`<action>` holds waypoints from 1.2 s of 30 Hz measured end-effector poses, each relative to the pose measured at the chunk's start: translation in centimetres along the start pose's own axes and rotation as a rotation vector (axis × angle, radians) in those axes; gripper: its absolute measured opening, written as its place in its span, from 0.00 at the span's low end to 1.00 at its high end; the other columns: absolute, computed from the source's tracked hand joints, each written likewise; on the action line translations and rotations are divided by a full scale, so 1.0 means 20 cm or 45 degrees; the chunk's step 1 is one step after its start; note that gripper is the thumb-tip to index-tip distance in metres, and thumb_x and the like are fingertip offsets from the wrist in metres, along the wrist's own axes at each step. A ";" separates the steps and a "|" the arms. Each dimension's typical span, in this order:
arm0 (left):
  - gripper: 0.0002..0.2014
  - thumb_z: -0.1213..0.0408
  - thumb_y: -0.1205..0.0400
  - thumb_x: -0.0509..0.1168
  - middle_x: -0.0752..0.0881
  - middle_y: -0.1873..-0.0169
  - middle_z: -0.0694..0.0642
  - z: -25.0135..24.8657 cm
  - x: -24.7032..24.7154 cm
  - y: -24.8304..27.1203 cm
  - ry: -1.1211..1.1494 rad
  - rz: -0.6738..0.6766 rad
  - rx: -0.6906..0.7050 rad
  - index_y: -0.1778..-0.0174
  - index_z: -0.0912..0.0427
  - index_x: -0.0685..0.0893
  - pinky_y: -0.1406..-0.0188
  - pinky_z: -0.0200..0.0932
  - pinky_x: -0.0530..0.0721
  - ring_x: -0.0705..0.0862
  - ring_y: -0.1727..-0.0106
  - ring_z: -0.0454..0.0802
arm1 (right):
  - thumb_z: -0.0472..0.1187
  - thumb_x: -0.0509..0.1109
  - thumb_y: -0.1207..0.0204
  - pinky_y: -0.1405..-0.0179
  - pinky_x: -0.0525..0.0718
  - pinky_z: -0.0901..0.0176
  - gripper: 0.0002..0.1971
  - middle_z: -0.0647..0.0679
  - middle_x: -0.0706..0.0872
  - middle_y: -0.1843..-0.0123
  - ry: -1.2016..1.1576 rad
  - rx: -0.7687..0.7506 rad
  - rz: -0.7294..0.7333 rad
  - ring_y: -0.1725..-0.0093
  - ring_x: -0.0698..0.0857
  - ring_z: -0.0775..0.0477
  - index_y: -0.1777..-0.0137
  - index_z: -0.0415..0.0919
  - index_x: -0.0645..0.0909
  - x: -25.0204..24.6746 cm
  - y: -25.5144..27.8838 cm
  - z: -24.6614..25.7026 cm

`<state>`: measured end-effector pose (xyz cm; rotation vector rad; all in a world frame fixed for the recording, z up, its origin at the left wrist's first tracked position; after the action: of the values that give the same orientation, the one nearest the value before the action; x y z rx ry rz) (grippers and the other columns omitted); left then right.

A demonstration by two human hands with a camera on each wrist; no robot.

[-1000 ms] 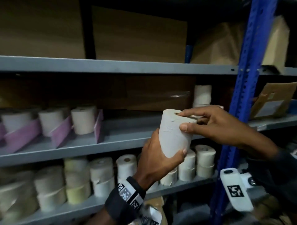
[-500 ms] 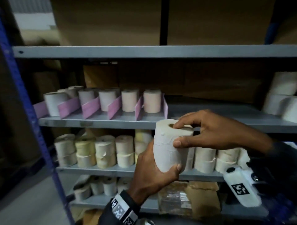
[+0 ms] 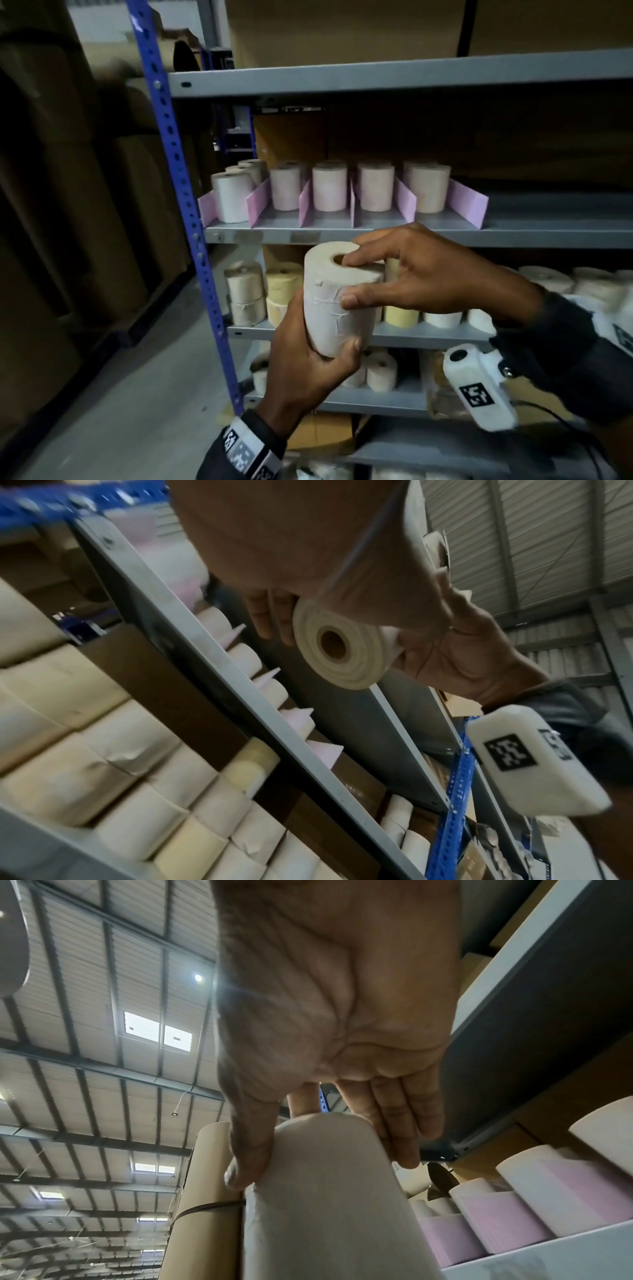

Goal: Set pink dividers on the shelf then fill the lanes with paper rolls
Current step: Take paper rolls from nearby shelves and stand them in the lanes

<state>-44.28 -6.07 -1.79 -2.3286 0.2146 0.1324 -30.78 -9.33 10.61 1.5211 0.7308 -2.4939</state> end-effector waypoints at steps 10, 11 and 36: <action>0.39 0.38 0.23 0.69 0.81 0.27 0.45 0.24 -0.42 -0.02 -0.304 -0.167 -0.132 0.17 0.50 0.71 0.37 0.54 0.87 0.83 0.29 0.45 | 0.72 0.72 0.35 0.39 0.83 0.52 0.34 0.61 0.86 0.36 0.139 0.076 0.003 0.36 0.82 0.61 0.33 0.54 0.85 0.27 -0.46 0.14; 0.39 0.39 0.22 0.68 0.80 0.26 0.48 0.26 -0.43 -0.02 -0.354 -0.185 -0.121 0.16 0.54 0.71 0.36 0.54 0.87 0.81 0.28 0.46 | 0.72 0.72 0.35 0.41 0.83 0.53 0.34 0.61 0.87 0.36 0.151 0.074 -0.007 0.38 0.82 0.60 0.33 0.54 0.85 0.28 -0.50 0.13; 0.46 0.54 0.25 0.75 0.61 0.13 0.68 0.76 -0.17 -0.57 -0.912 0.206 0.172 0.13 0.67 0.66 0.26 0.69 0.79 0.66 0.14 0.67 | 0.69 0.71 0.31 0.43 0.82 0.51 0.33 0.50 0.86 0.31 0.308 0.220 -0.139 0.37 0.83 0.49 0.31 0.49 0.84 0.20 -1.30 -0.41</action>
<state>-45.92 13.02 -3.79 -1.9855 0.0449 0.9750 -35.31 17.82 12.71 1.9186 0.6615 -2.5361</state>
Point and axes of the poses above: each hand's wrist, its own y-axis away from the middle knuckle, its own x-axis out of the palm, z = x × y, the point moved 9 cm from there along -y, towards the middle knuckle
